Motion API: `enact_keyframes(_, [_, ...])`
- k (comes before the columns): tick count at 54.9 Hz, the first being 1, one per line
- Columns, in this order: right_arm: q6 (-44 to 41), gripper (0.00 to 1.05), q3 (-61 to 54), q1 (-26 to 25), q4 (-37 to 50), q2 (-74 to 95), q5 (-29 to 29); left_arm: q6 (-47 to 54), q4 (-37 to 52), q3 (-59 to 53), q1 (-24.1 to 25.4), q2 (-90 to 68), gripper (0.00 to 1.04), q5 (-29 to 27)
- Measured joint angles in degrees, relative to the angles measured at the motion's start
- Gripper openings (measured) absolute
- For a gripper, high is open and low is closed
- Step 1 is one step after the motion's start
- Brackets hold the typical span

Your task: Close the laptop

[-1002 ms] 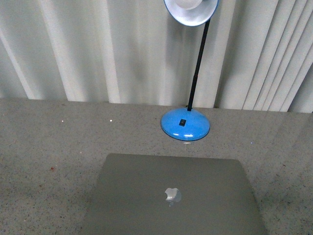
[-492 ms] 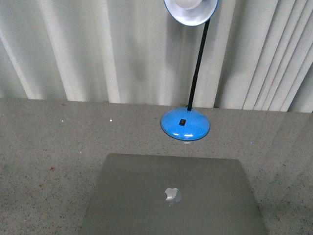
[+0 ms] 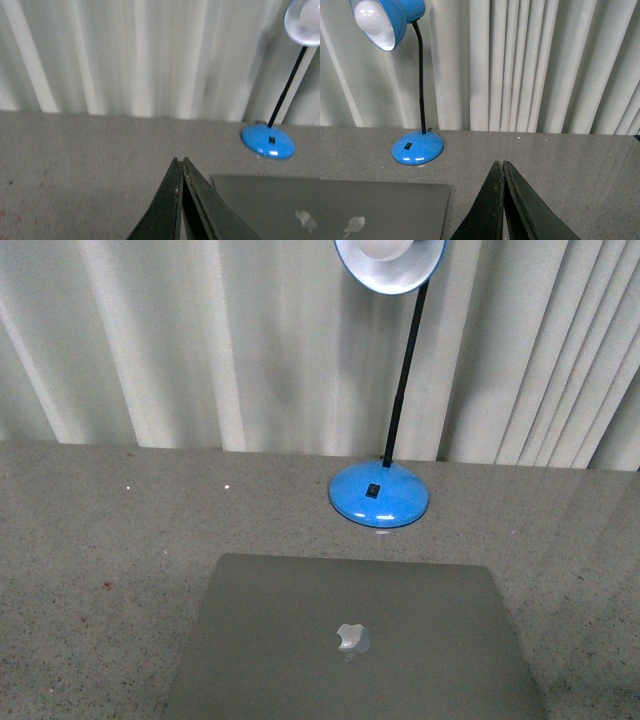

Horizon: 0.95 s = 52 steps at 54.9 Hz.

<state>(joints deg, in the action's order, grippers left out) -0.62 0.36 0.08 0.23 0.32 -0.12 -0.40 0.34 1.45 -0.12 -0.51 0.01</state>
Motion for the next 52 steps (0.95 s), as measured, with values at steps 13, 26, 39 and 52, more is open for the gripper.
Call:
enact_keyframes(13, [0.00,0.03,0.00,0.00,-0.15,-0.02,0.02,-0.02,-0.31,0.00,0.00,0.31,0.06,0.00])
enact_keyframes(26, [0.00,0.41,0.00,0.00,-0.15,-0.07,0.02,0.00,-0.31,0.00,0.00,0.33,0.47,-0.02])
enact_keyframes(39, [0.00,0.98,0.00,0.00,-0.15,-0.07,0.02,0.09,-0.31,0.00,0.00,0.33,0.99,-0.02])
enact_keyframes(52, [0.02,0.97,0.00,0.00,-0.15,-0.07,0.02,0.11,-0.31,0.00,0.00,0.33,0.98,-0.02])
